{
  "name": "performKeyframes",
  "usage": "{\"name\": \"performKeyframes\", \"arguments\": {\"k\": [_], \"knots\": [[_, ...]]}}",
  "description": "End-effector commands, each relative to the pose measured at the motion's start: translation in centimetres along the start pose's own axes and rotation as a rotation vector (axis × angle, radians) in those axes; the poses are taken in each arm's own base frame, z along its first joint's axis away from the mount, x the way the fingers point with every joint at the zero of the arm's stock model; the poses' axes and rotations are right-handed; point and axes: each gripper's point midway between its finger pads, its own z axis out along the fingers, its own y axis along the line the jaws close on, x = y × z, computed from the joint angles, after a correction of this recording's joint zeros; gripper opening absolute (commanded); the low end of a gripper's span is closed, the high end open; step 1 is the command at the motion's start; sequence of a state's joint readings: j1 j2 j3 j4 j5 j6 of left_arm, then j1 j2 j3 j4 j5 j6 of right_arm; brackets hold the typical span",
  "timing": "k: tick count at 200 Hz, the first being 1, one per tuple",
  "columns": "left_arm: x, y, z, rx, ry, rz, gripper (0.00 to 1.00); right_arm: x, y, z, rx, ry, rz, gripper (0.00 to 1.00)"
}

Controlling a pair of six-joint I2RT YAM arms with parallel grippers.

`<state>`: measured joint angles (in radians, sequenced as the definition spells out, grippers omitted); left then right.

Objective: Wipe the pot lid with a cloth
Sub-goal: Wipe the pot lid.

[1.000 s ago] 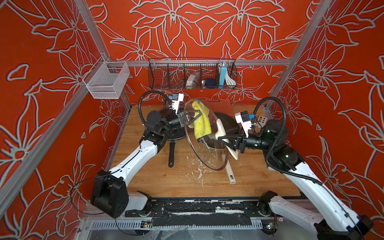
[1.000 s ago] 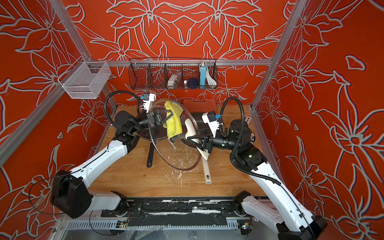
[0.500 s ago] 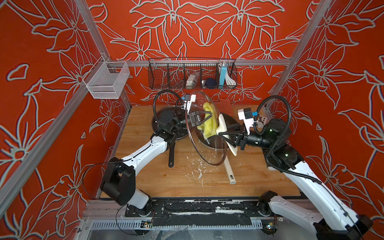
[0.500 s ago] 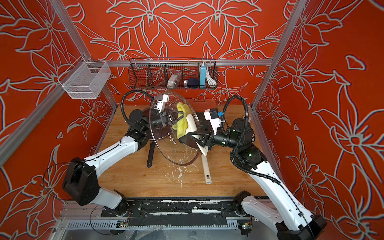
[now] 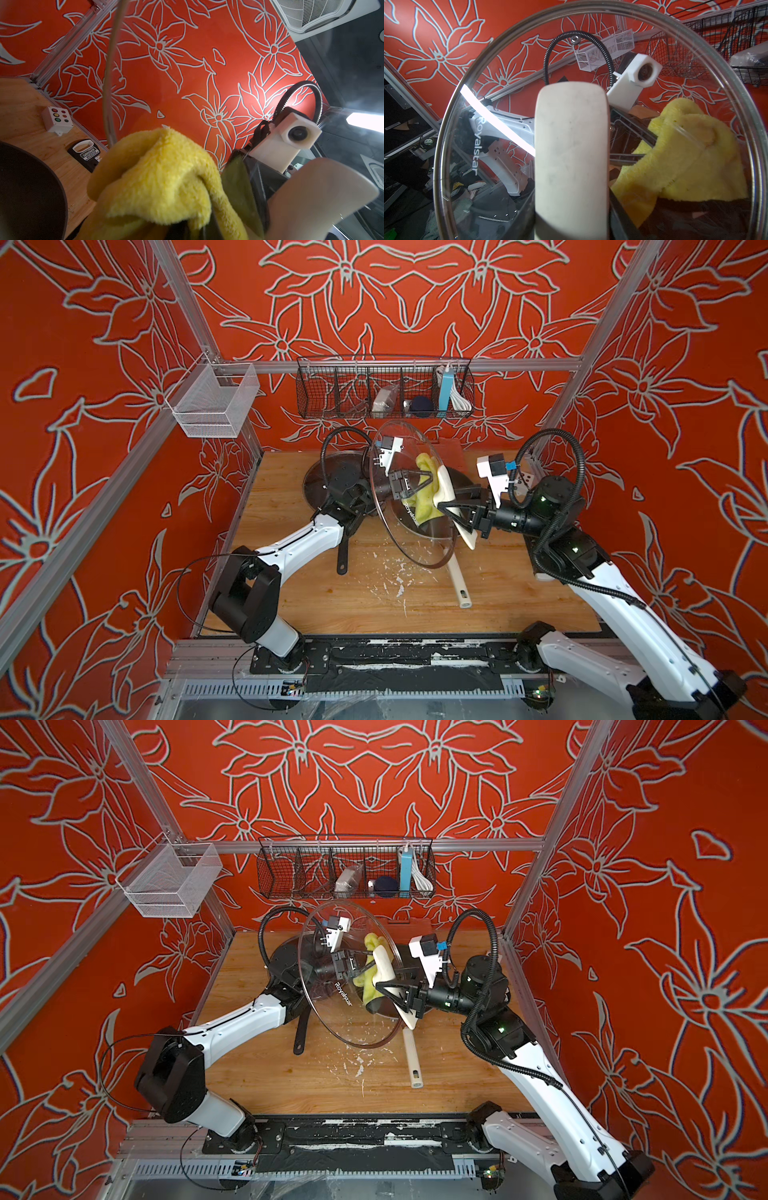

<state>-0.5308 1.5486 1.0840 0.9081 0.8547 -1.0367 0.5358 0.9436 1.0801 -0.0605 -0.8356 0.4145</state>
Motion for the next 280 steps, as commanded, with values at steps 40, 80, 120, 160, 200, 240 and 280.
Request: {"name": "performKeyframes", "arguments": {"k": [40,80,120,160,200,240,280], "knots": [[4.5,-2.4,1.8,0.109,0.111,0.013,0.00,-5.2,5.5,-1.3,-0.147,-0.137,-0.231,0.00],[6.1,-3.0,1.6,0.119,0.132,-0.009,0.00,-5.4,5.1,-1.4,-0.107,-0.146,-0.254,0.00],[7.3,-5.3,1.1,0.160,0.152,-0.030,0.00,-5.4,4.5,-1.4,-0.068,-0.142,-0.273,0.00],[7.9,-8.0,-0.3,0.185,0.152,-0.033,0.00,-5.1,3.6,-1.1,-0.032,-0.131,-0.280,0.00],[8.0,-10.9,-2.3,0.181,0.148,0.000,0.00,-4.8,2.8,-1.0,0.004,-0.119,-0.291,0.00],[8.2,-13.5,-4.5,0.168,0.131,0.033,0.00,-4.8,2.1,-0.9,0.028,-0.112,-0.293,0.00],[7.6,-16.1,-6.7,0.160,0.081,0.087,0.00,-4.4,1.8,-0.7,0.027,-0.097,-0.284,0.00]]}}
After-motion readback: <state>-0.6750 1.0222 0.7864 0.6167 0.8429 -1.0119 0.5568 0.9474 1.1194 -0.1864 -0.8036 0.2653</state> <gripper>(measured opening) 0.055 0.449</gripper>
